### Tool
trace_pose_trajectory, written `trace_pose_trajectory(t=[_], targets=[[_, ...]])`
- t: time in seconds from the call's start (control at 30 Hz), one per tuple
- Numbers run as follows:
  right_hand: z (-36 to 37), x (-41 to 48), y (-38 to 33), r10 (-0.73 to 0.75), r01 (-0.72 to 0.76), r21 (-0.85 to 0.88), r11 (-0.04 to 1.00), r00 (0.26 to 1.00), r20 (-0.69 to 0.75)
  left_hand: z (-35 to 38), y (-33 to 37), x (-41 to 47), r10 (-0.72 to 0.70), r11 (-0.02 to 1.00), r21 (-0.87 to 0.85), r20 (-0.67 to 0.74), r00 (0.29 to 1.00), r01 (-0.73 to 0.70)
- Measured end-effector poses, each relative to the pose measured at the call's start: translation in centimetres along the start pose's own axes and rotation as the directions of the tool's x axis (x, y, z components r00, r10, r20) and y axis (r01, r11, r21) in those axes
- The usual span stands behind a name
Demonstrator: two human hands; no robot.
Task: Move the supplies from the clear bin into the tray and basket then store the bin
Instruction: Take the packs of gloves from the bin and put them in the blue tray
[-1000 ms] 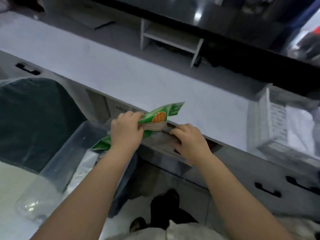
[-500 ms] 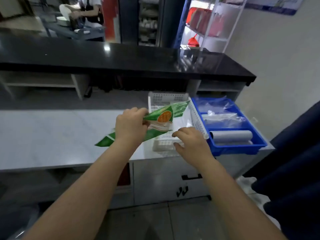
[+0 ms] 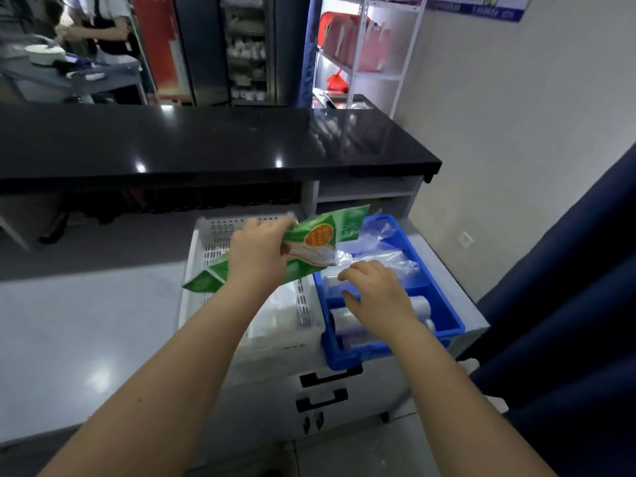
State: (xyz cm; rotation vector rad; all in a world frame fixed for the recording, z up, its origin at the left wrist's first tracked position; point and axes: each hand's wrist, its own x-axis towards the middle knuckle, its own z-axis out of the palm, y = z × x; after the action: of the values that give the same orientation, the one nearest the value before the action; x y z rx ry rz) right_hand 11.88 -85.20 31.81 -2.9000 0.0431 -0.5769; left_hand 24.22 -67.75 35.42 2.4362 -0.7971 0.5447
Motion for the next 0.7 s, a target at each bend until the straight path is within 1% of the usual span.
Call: trace_pose_trajectory(t=[0.17,0.27,0.4,0.57,0.7], targets=[[2.2,3.1,3.4,0.059,-0.059,0.028,0.998,0.998,0.016,4.0,-1.1,4.7,0.064,0.998,0.008,0.05,0.997,-0.065],[3.0,5.5,5.2,0.067,-0.067,-0.003,0.998,0.997,0.034,6.1,-1.1,7.8,0.106,0.994,0.02,0.058,0.993,-0.108],[3.8,8.5,8.4,0.095,-0.095,-0.022,0.995,0.995,0.01,8.4,-0.5,11.5,0.136,0.989,0.045,0.074,0.988,-0.14],[5.4,11.6,13.3,0.114,-0.109,-0.042,0.993,0.985,0.127,11.0,0.8,14.3,0.131,0.989,0.066,0.057,0.99,-0.135],[6.9,13.9,17.0,0.06,-0.047,-0.055,0.997,0.963,0.264,12.5,1.3,16.0,0.074,0.993,0.091,0.007,0.997,-0.074]])
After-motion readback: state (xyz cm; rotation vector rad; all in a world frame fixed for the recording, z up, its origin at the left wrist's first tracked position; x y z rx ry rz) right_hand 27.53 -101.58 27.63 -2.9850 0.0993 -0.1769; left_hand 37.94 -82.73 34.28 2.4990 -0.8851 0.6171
